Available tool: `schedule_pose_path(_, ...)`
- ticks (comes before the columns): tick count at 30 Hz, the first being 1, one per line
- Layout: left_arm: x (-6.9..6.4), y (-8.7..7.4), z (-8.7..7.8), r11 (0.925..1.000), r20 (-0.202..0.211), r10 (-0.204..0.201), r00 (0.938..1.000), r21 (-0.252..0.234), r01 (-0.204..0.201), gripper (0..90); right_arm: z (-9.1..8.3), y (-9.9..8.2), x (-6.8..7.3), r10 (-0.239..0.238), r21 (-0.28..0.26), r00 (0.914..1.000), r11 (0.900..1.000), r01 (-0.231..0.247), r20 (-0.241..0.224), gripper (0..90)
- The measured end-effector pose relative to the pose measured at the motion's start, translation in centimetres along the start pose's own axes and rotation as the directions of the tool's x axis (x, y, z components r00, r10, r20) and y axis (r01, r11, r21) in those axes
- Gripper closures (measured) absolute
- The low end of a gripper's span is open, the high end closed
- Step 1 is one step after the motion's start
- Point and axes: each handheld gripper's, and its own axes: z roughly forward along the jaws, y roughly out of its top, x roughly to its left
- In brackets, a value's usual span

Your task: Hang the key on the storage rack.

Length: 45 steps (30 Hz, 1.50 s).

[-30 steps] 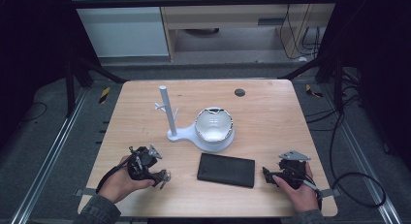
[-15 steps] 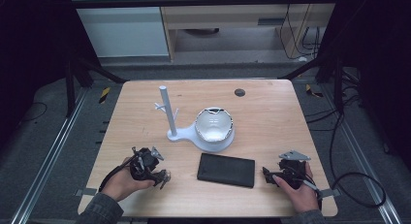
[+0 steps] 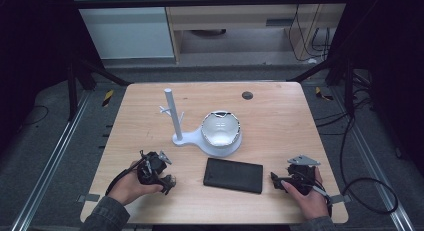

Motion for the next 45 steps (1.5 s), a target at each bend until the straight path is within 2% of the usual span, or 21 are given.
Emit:
schedule_pose_path(2,-0.1,0.0,-0.1,1.0,-0.002,0.002,1.0,-0.006,-0.002,37.8,0.0,0.0,0.0,0.0,0.0,1.0,1.0,0.0,0.0,0.4)
schedule_pose_path(6,-0.4,0.0,-0.3,0.9999,-0.003,0.01,0.9999,-0.002,-0.01,51.8,0.0,0.0,0.0,0.0,0.0,1.0,1.0,0.0,0.0,0.4)
schedule_pose_path(7,-0.6,0.0,-0.3,0.9999,-0.006,0.015,0.9999,0.004,-0.015,51.8,0.0,0.0,0.0,0.001,0.0,1.0,1.0,-0.001,0.0,0.4)
schedule_pose_path(9,-1.0,0.2,-0.4,0.9998,-0.014,0.011,0.9999,0.017,-0.01,59.2,0.0,0.0,0.0,0.002,0.0,1.0,1.0,-0.002,-0.001,0.4)
schedule_pose_path(10,-1.2,0.3,-0.4,0.9996,-0.025,0.015,0.9996,0.023,-0.014,60.7,0.0,0.0,0.0,0.001,0.0,1.0,1.0,-0.001,0.0,0.4)
schedule_pose_path(13,-1.3,0.4,-0.6,0.9996,-0.025,0.003,0.9997,0.027,-0.002,64.3,0.0,0.0,0.0,0.0,-0.001,1.0,1.0,0.0,-0.001,0.4)
schedule_pose_path(15,-1.4,0.5,-0.8,0.9993,-0.029,0.01,0.9995,0.037,-0.009,76.2,0.0,0.0,0.0,-0.001,-0.002,1.0,1.0,0.001,0.0,0.4)
schedule_pose_path(18,-1.4,0.4,-0.7,0.9989,-0.028,0.015,0.9995,0.045,-0.014,79.2,0.0,0.0,0.0,-0.004,-0.002,1.0,1.0,0.004,0.001,0.4)
schedule_pose_path(21,-1.1,0.3,-0.7,0.9992,-0.014,0.002,0.9999,0.039,-0.002,79.9,0.1,0.0,0.0,-0.004,-0.003,1.0,1.0,0.004,0.0,0.4)
schedule_pose_path(26,-1.3,0.3,-0.8,0.9987,-0.022,0.012,0.9997,0.049,-0.011,80.2,0.1,0.0,0.0,-0.007,-0.003,1.0,1.0,0.007,0.001,0.4)
schedule_pose_path(29,-1.1,0.4,-1.2,0.9992,-0.03,0.011,0.9995,0.04,-0.01,87.4,0.1,0.0,0.0,-0.008,-0.003,1.0,1.0,0.008,0.001,0.4)
schedule_pose_path(31,-1.1,0.4,-1.4,0.9992,-0.036,0.012,0.9993,0.039,-0.01,88.7,0.1,0.0,0.0,-0.01,-0.004,1.0,0.9999,0.01,0.001,0.4)
schedule_pose_path(41,-0.8,0.3,-0.7,0.9981,-0.045,0.014,0.9989,0.06,-0.012,89.6,0.1,0.0,0.1,-0.007,-0.003,1.0,1.0,0.007,-0.003,0.4)
schedule_pose_path(45,-0.9,0.2,-0.5,0.9988,-0.051,0.016,0.9986,0.047,-0.013,89.4,0.1,0.0,0.2,-0.008,-0.003,1.0,1.0,0.008,-0.004,0.4)
